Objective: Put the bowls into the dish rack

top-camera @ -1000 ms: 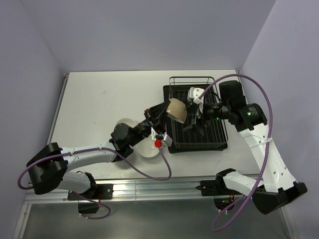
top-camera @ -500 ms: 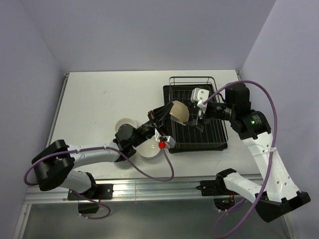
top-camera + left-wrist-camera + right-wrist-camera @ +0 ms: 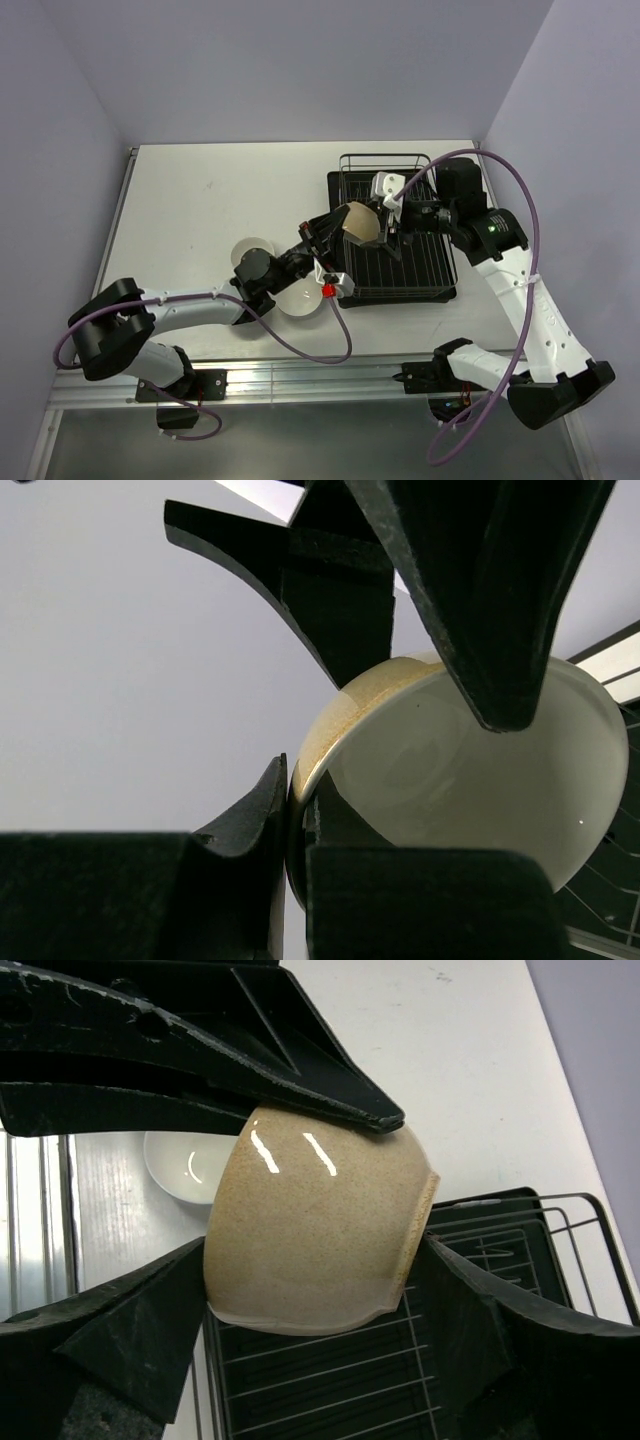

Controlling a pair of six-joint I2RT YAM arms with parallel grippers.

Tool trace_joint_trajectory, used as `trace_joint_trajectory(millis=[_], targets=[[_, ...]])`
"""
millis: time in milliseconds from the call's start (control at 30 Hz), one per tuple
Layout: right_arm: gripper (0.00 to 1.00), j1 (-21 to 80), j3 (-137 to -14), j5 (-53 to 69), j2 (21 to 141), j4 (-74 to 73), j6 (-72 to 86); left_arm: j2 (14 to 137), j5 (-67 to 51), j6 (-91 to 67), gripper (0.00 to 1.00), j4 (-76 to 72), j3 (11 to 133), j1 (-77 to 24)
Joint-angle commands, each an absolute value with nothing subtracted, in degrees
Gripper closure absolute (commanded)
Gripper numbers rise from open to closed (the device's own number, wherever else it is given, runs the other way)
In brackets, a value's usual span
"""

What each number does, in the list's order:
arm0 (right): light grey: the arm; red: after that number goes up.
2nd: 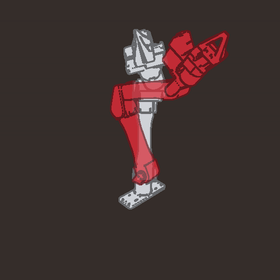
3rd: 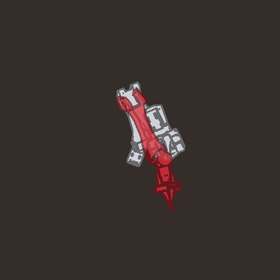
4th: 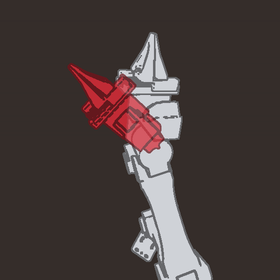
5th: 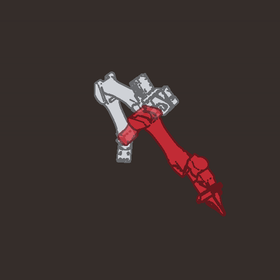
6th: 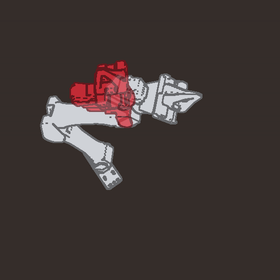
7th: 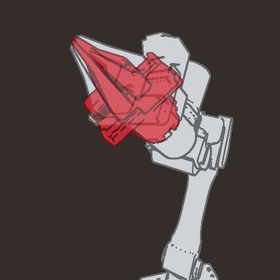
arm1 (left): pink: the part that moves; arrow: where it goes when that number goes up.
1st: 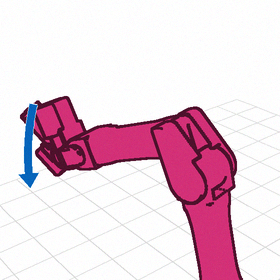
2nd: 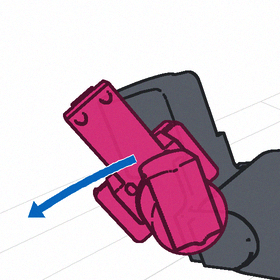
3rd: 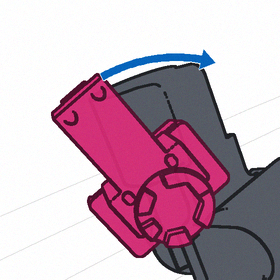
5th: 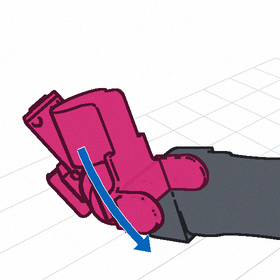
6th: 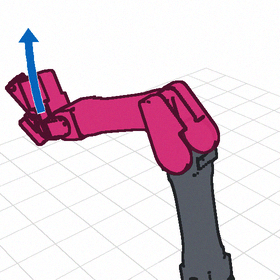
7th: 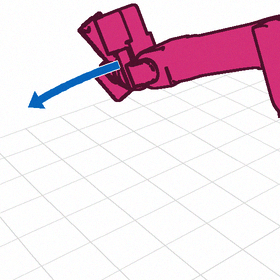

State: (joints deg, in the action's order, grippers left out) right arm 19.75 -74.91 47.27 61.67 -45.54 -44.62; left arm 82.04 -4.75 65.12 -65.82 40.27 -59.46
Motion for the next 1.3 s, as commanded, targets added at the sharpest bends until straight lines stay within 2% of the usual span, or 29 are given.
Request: trace_joint_trajectory(millis=[0, 167, 367, 533, 667, 900, 1000, 1200, 1233, 1267], targets=[[0.14, 20.21, -77.87, 48.08, 62.14, -44.91, -44.91, 81.47, -6.94, 65.3, 1.0, -74.62, 43.77, -60.03], [0.16, 20.65, -78.84, 48.78, 64.15, -48.25, -45.44, 82.7, -5.98, 64.95, 1.0, -74.79, 44.91, -60.03], [0.26, 20.65, -80.15, 48.95, 65.91, -50.44, -45.18, 83.41, -6.33, 65.39, 1.0, -75.32, 44.91, -60.03], [0.29, 20.65, -81.56, 48.69, 67.5, -51.94, -44.65, 83.85, -6.5, 65.92, 1.0, -75.94, 44.82, -60.03], [0.16, 20.65, -81.65, 47.73, 67.94, -52.03, -43.95, 83.85, -6.77, 66.01, 1.0, -75.76, 44.47, -60.03], [0.1, 20.48, -83.93, 47.2, 69.61, -54.4, -43.86, 84.2, -7.03, 66.36, 1.0, -75.41, 44.47, -60.03], [0.19, 20.57, -84.29, 47.02, 70.13, -55.54, -44.82, 84.55, -6.77, 66.36, 1.0, -75.59, 44.56, -60.03], [0.48, 20.65, -84.9, 46.14, 71.28, -58.09, -46.14, 84.99, -5.98, 66.8, 1.0, -75.06, 44.91, -60.03], [0.63, 20.57, -85.25, 45.45, 71.45, -58.18, -45.88, 84.9, -5.89, 67.23, 0.98, -74.62, 45.0, -60.03], [0.74, 20.65, -85.43, 45.0, 71.63, -58.01, -45.44, 84.99, -5.8, 67.32, 0.95, -74.18, 45.09, -60.03]])
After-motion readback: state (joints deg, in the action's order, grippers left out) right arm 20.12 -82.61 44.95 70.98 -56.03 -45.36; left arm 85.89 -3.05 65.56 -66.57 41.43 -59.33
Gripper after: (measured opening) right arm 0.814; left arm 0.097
